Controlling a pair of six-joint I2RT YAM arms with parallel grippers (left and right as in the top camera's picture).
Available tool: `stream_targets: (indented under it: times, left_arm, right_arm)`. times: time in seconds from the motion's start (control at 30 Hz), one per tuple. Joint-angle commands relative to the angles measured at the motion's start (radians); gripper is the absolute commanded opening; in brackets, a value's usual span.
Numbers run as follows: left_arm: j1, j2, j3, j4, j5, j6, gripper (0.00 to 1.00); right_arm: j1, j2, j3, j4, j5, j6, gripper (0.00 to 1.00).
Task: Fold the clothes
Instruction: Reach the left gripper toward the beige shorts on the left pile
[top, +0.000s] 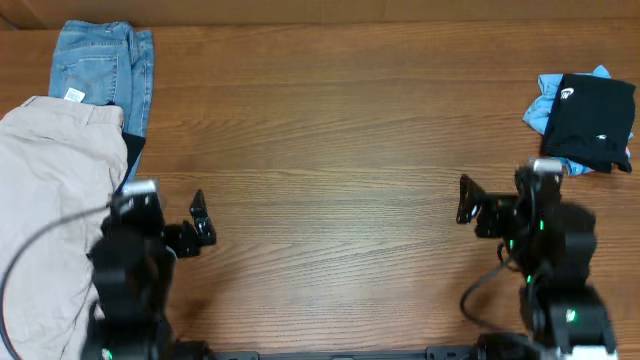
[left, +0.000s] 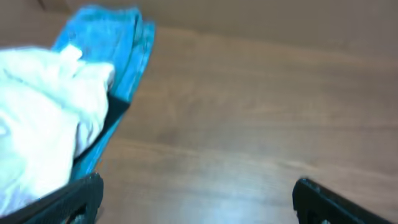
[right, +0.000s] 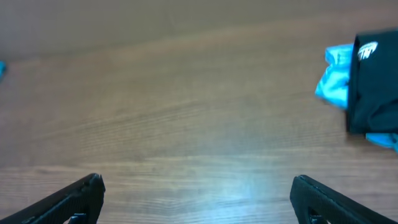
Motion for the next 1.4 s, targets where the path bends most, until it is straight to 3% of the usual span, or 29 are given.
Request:
stream_targets:
  times: [0.0, 0.13, 0.4, 0.83, 1.1, 1.37]
  left_arm:
    - [0.0, 0.128, 0.166, -0.097, 0.014, 0.04, 1.0]
    - [0.0, 0.227, 0.274, -0.224, 0.019, 0.018, 1.0]
    - [0.043, 0.349, 0.38, -0.19, -0.094, -0.048, 1.0]
    - [0.506, 0.879, 0.863, -0.269, -0.06, -0.074, 1.0]
    - [0.673, 1.051, 0.882, -0.196, -0.063, -0.092, 1.0]
    - [0.729, 1.23, 0.882, -0.098, -0.035, -0.091, 1.0]
  right_arm:
    - [0.005, 0.119, 0.116, -0.04, 0.001, 0.004, 1.0]
    - [0.005, 0.208, 0.157, -0.058, -0.007, 0.004, 1.0]
    - [0.003, 0.261, 0.157, -0.057, 0.038, 0.004, 1.0]
    - [0.003, 0.261, 0.157, -0.077, 0.043, 0.004, 1.0]
    - [0.003, 0.261, 0.157, -0.094, 0.043, 0.004, 1.0]
    - [0.003, 0.261, 0.157, -0.095, 0.043, 0.005, 1.0]
